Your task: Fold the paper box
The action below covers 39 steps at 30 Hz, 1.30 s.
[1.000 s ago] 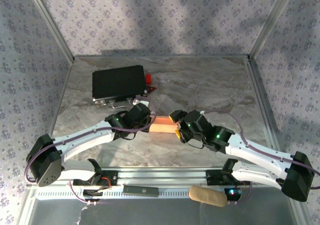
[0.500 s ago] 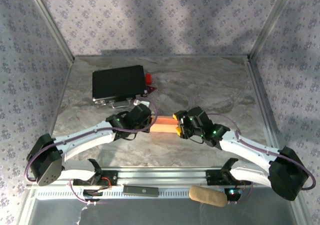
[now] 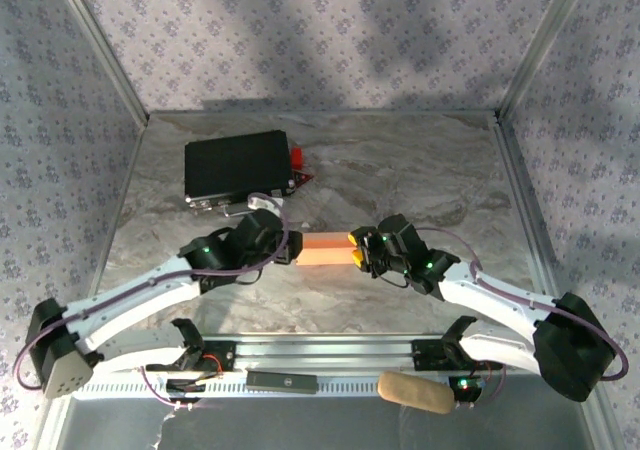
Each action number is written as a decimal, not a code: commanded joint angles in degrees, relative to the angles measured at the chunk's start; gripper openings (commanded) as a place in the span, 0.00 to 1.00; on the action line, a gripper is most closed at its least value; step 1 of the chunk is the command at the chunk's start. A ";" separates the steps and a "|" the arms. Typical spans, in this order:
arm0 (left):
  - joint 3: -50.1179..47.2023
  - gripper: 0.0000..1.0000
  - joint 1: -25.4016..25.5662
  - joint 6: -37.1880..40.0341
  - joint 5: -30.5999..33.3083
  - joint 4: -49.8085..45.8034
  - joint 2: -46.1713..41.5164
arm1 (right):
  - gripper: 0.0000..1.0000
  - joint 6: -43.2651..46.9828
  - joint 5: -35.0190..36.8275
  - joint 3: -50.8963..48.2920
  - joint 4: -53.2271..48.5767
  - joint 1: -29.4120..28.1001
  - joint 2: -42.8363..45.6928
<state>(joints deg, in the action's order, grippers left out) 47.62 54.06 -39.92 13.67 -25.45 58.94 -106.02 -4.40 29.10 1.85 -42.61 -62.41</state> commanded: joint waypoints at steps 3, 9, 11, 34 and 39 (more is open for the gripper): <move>-1.87 0.50 -4.53 -4.45 -6.52 2.53 -0.81 | 0.41 1.78 0.27 -0.80 -2.78 0.28 -0.77; -5.73 0.51 -8.26 -7.25 -10.96 9.93 1.23 | 0.39 2.36 -0.08 -0.78 -3.42 0.14 -1.09; -6.37 0.50 -8.80 -7.54 -11.28 10.77 1.98 | 0.39 2.48 0.01 -0.89 -3.64 0.16 -0.80; -12.95 0.32 -8.71 -9.12 -14.50 16.24 5.40 | 0.38 3.60 0.73 -1.07 -5.50 0.31 -0.43; -13.88 0.26 -8.17 -8.88 -12.80 14.97 4.51 | 0.44 5.74 1.06 0.37 -8.50 0.57 0.30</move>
<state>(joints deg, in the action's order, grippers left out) 35.20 45.56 -49.12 -0.78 -7.22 64.01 -102.41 -4.40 29.15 0.62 -42.61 -62.57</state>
